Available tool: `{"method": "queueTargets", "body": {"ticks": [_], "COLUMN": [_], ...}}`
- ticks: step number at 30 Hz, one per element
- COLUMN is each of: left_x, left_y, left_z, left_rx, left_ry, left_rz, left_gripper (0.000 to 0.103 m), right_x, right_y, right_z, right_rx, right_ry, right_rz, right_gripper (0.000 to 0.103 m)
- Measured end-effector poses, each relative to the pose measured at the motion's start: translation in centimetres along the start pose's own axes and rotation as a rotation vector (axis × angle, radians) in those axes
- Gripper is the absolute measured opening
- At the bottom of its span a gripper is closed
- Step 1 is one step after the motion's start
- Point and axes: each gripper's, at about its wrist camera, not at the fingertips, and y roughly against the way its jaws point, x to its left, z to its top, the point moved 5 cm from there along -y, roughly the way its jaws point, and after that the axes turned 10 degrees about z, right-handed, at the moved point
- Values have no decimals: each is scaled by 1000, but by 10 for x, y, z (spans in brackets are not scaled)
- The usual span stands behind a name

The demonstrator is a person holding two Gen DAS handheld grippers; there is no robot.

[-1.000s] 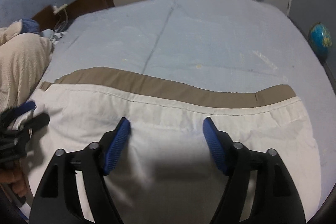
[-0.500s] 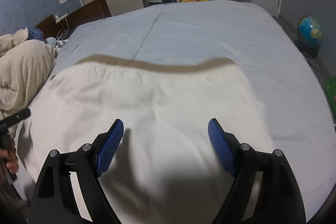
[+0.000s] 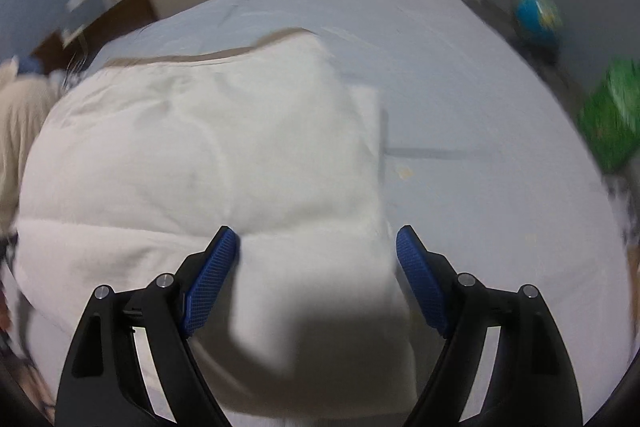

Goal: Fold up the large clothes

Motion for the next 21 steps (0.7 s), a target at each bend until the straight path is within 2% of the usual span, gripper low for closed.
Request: {"method": "queueTargets", "body": {"ticks": [2, 6, 10, 14, 21], "left_x": [3, 0, -9, -30, -63], "left_y": [11, 34, 57, 81, 101], "left_z": [-6, -24, -41, -63, -92], "left_rx": [2, -23, -44, -70, -107], "left_ry": [8, -16, -26, -60, -195], "left_rz": [-10, -25, -85, -133, -129], "left_gripper": [81, 91, 96, 96, 96], "right_x": [-8, -10, -12, -1, 30], "right_y": [10, 37, 61, 82, 108], "right_z": [-6, -20, -36, -51, -76], "right_rx": [-10, -25, -32, -34, -47], "right_ry": [-30, -16, -17, 1, 15], "right_rz": [-2, -1, 15, 39, 90], "right_gripper": [77, 77, 79, 79, 79]}}
